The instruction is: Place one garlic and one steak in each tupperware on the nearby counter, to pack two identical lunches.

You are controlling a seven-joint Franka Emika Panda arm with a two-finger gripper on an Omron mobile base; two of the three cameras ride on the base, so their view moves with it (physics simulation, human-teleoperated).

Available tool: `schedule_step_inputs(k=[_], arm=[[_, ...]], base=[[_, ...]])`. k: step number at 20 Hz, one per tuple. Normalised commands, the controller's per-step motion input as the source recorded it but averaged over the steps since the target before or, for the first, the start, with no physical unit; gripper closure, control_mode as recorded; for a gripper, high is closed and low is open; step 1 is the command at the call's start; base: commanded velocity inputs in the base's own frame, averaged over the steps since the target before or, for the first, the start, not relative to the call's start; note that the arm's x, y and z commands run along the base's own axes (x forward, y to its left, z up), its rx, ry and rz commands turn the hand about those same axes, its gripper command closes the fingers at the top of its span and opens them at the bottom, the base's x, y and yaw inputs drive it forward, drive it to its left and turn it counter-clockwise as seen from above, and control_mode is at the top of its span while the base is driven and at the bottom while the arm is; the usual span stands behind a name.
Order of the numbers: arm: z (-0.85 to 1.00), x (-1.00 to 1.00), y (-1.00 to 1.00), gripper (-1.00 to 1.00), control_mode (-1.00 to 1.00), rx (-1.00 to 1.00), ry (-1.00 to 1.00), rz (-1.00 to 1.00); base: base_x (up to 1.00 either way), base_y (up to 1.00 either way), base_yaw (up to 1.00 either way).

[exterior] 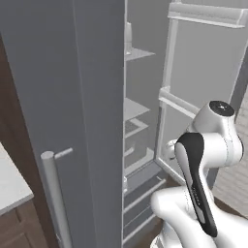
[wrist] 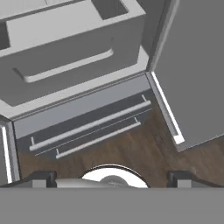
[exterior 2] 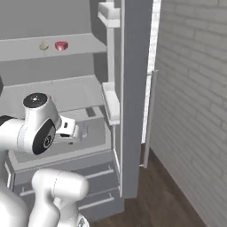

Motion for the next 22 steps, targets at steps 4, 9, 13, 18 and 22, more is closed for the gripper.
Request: schedule_step_inputs(k=[4, 9, 13, 18, 22], arm=[[0.0, 0.0, 0.0, -1.0, 1.0, 0.0, 0.0, 0.0], [0.0, 0.0, 0.0, -1.0, 1.0, 0.0, 0.0, 0.0], [0.0, 0.0, 0.0, -1.0, 1.0, 0.0, 0.0, 0.0], [0.0, 0.0, 0.0, -1.0, 1.0, 0.0, 0.0, 0.0], [-0.28, 0.66, 0.35, -1.0, -1.0, -0.02, -0.02, -0.03]], base=[[0.95, 0.0, 0.5], [0.94, 0.02, 0.49], [0.99, 0.33, 0.38], [0.68, 0.64, 0.1], [0.0, 0.0, 0.0]])
